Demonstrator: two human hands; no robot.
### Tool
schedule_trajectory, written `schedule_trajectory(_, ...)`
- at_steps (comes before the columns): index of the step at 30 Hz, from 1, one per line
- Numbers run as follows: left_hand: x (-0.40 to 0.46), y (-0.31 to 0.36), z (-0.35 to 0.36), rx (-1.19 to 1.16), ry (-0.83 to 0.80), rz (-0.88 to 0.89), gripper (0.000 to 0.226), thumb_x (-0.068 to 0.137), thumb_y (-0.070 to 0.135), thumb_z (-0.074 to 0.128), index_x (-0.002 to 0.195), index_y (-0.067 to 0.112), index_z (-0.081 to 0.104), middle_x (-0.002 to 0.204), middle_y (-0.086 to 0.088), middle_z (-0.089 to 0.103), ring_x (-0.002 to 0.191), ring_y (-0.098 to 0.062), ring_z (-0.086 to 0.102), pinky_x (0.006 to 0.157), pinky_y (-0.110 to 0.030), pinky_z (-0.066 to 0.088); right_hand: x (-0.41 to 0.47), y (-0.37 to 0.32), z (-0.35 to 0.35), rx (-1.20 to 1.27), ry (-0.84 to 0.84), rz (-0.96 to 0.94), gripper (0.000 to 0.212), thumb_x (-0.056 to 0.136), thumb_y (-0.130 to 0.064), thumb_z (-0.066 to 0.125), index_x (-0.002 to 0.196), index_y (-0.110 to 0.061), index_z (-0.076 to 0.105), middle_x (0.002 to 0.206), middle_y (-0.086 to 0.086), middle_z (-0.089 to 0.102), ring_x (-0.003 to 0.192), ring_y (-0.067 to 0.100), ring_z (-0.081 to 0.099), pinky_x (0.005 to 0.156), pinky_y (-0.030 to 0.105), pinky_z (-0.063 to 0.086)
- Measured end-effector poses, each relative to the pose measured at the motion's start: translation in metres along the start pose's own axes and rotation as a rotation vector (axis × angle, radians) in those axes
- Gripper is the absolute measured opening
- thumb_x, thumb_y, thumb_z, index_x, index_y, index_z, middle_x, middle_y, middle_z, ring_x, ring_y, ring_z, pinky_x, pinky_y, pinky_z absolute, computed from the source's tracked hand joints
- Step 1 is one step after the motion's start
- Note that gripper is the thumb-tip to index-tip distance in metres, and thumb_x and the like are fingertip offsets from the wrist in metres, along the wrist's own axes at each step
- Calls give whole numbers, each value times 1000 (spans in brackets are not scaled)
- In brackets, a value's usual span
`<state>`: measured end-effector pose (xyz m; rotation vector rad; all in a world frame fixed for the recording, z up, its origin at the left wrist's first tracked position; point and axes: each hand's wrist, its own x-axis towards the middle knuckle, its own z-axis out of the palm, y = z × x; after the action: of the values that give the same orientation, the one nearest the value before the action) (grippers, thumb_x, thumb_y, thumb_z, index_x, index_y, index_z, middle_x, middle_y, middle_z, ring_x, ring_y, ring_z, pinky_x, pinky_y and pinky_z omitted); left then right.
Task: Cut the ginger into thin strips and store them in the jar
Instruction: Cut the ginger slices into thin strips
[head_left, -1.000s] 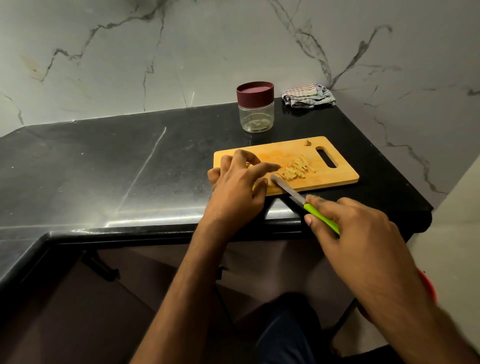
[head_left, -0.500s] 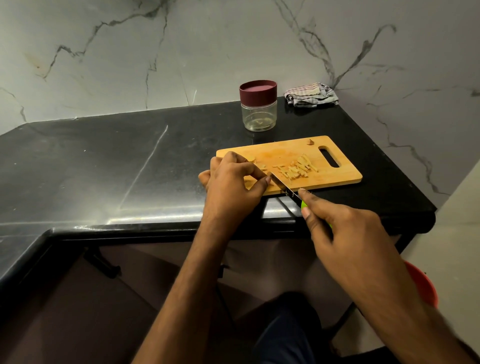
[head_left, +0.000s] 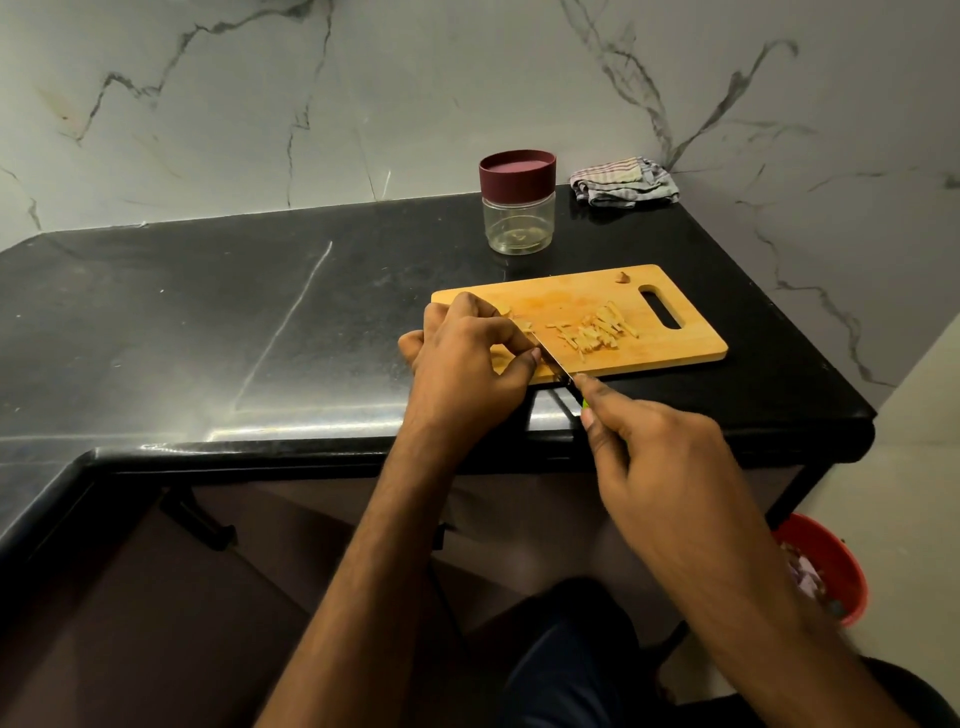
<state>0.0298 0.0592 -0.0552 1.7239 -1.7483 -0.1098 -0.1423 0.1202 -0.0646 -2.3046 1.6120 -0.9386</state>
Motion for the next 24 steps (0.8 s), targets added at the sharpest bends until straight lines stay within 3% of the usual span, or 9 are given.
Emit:
schedule_trajectory(7, 0, 1, 0, -5, 13, -10, 11, 86, 41, 74, 79, 40, 66, 103, 16, 46, 113, -9, 34, 86, -33, 15, -5, 3, -9, -68, -33, 8, 42, 95, -36, 46, 137, -38, 47, 72, -8, 52, 64, 6, 49, 53, 22, 43)
schedule_trajectory(11, -1, 0, 1, 3, 4, -15, 6, 87, 43, 72, 88, 40, 67, 106, 15, 45, 112, -7, 31, 88, -33, 15, -10, 7, -17, -154, 9, 35, 39, 92, -37, 52, 131, -40, 54, 69, -10, 46, 60, 5, 45, 48, 20, 36)
schedule_trajectory(14, -3, 0, 2, 24, 5, 20, 17, 88, 41, 70, 104, 41, 64, 113, 15, 43, 117, -8, 30, 91, -33, 16, -9, 10, -16, -194, -18, 54, 38, 93, -37, 51, 131, -41, 54, 79, -8, 44, 67, 7, 45, 52, 21, 36)
schedule_trajectory(20, -4, 3, 3, 98, -42, 181, 23, 95, 26, 59, 105, 45, 69, 119, 12, 41, 123, -12, 26, 96, -38, 20, -6, 10, -12, -186, -36, 61, 39, 94, -42, 45, 133, -44, 48, 80, -10, 40, 70, 5, 43, 54, 21, 38)
schedule_trajectory(24, -2, 2, 4, 124, -84, 182, 35, 98, 27, 54, 123, 50, 62, 128, 9, 41, 128, -15, 25, 102, -44, 23, -7, 11, -14, -182, -36, 52, 42, 94, -44, 44, 135, -45, 45, 80, -11, 41, 69, 4, 43, 52, 18, 31)
